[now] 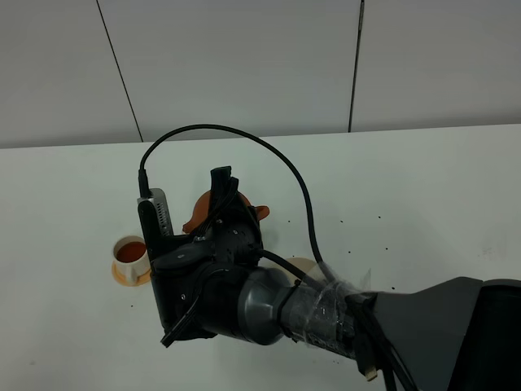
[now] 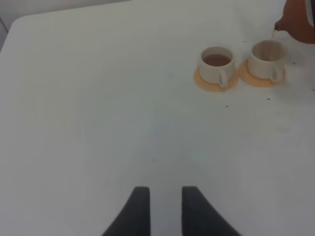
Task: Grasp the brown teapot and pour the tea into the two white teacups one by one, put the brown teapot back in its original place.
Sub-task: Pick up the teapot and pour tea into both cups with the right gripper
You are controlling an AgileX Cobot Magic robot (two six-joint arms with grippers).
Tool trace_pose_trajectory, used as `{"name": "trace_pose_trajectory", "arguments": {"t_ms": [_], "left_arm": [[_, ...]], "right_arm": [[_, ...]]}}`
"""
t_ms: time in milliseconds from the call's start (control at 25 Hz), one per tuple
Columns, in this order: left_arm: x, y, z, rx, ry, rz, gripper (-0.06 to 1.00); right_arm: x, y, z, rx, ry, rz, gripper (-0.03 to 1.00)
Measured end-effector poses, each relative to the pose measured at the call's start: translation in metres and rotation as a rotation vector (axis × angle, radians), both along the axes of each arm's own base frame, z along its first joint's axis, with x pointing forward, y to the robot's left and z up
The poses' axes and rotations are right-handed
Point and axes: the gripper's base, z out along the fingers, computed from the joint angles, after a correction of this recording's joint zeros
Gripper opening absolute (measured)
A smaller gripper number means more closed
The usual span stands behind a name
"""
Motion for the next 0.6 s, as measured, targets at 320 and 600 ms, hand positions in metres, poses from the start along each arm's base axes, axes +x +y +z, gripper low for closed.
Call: {"name": "trace_pose_trajectory", "arguments": {"t_ms": [320,600], "left_arm": [[0.0,0.0,0.0,-0.001,0.0,0.0,0.23],[0.0,0.0,0.0,-0.001,0.0,0.0,0.23]], "right_arm": [[0.0,-0.0005,0.0001,-0.003,-0.001,-0.005,0.09],[-0.0001,-0.0009,0.0001,-0.005,0.0,-0.009,0.09]]}}
